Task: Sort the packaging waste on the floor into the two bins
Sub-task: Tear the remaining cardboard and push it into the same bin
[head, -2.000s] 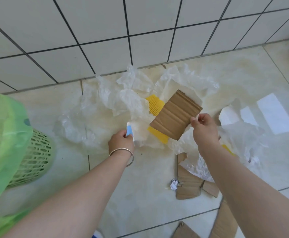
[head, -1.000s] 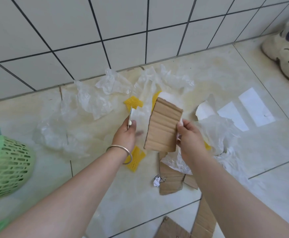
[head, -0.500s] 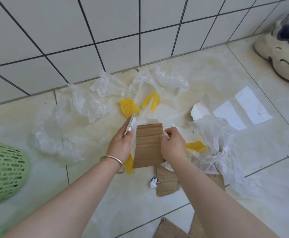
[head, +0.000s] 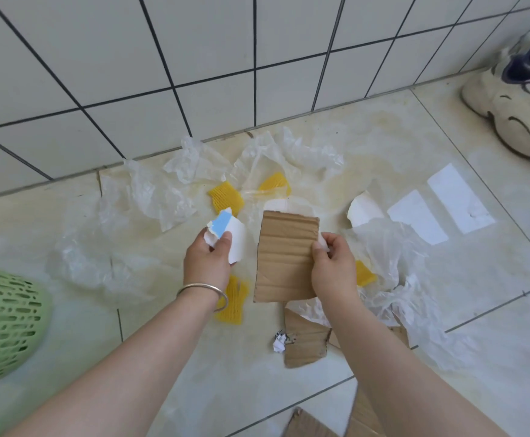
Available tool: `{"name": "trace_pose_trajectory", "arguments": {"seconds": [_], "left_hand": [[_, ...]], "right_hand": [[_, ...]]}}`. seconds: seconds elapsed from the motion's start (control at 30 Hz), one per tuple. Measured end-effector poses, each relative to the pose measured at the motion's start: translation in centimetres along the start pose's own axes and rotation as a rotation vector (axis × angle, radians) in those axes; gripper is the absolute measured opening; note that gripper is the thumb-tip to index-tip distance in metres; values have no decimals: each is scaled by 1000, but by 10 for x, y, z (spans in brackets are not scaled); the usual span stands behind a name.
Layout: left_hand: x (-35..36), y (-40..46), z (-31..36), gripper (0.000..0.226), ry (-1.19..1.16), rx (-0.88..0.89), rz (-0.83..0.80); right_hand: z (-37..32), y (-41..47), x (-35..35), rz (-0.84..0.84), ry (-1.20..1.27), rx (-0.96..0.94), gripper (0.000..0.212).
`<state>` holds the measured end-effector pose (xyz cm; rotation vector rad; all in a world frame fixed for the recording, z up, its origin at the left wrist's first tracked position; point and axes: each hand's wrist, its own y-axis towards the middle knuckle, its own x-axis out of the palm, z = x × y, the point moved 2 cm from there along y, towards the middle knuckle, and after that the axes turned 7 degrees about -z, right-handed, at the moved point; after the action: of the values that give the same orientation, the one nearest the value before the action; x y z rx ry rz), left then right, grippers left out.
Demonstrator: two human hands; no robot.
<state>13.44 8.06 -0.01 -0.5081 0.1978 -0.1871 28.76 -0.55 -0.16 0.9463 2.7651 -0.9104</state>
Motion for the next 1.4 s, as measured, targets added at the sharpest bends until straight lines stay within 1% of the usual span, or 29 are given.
{"name": "trace_pose_trajectory", "arguments": {"seconds": [0.07, 0.13, 0.2, 0.23, 0.33, 0.37, 0.4, 0.47, 0.53, 0.6, 0.7, 0.8, 0.9, 1.0, 1.07, 1.17, 1.23, 1.33, 1.37, 1.4], "left_hand": [[9, -3, 5, 15, 42, 16, -75], [21, -8, 10, 13, 51, 14, -185], [34, -15, 15, 8, 0, 2, -282], [40, -17, 17, 13, -16, 5, -302], [50, -19, 20, 29, 10, 46, -332], [53, -19, 20, 29, 13, 39, -344], [55, -19, 19, 23, -2, 19, -352], [59, -18, 13, 6, -81, -51, -360], [63, -17, 8, 6, -126, -88, -348], [67, -15, 5, 9, -140, -93, -330], [70, -7, 0, 8, -170, -103, -295], [72, 6, -4, 9, -162, -91, -242], [82, 21, -9, 7, -83, -53, -204], [100, 34, -10, 5, -9, -17, -172], [112, 41, -11, 3, 16, -20, -155], [125, 47, -17, 8, 68, -28, -155], [131, 48, -23, 10, 95, -51, -153], [134, 49, -31, 14, 108, -92, -135], [133, 49, -34, 15, 112, -104, -133], [133, 49, -35, 17, 124, -111, -130]], "right_hand": [[-4, -1, -4, 22, 58, -11, 24], [-6, -2, -8, 29, 60, -33, 22], [-8, -3, -12, 32, 37, -66, 21], [-9, -3, -14, 35, 37, -77, 20], [-12, -4, -21, 25, 85, -86, 9], [-14, -3, -24, 22, 108, -82, 5], [-15, -2, -28, 23, 140, -74, 4], [-16, 0, -34, 12, 221, -35, 10], [-13, 2, -36, -7, 275, 4, 17], [-11, 4, -37, -6, 275, 20, 22], [-13, 14, -42, -2, 151, -11, 25], [-23, 33, -55, 58, 50, -67, 21], [-34, 59, -67, 141, -50, -114, 15], [-37, 87, -76, 203, -261, -145, 24], [-29, 105, -83, 231, -381, -111, 28], [-5, 126, -89, 182, -554, 2, 32], [9, 132, -89, 158, -672, 46, 46], [19, 137, -86, 177, -828, 93, 80], [21, 140, -86, 190, -860, 118, 90], [21, 142, -87, 205, -867, 151, 95]]}}
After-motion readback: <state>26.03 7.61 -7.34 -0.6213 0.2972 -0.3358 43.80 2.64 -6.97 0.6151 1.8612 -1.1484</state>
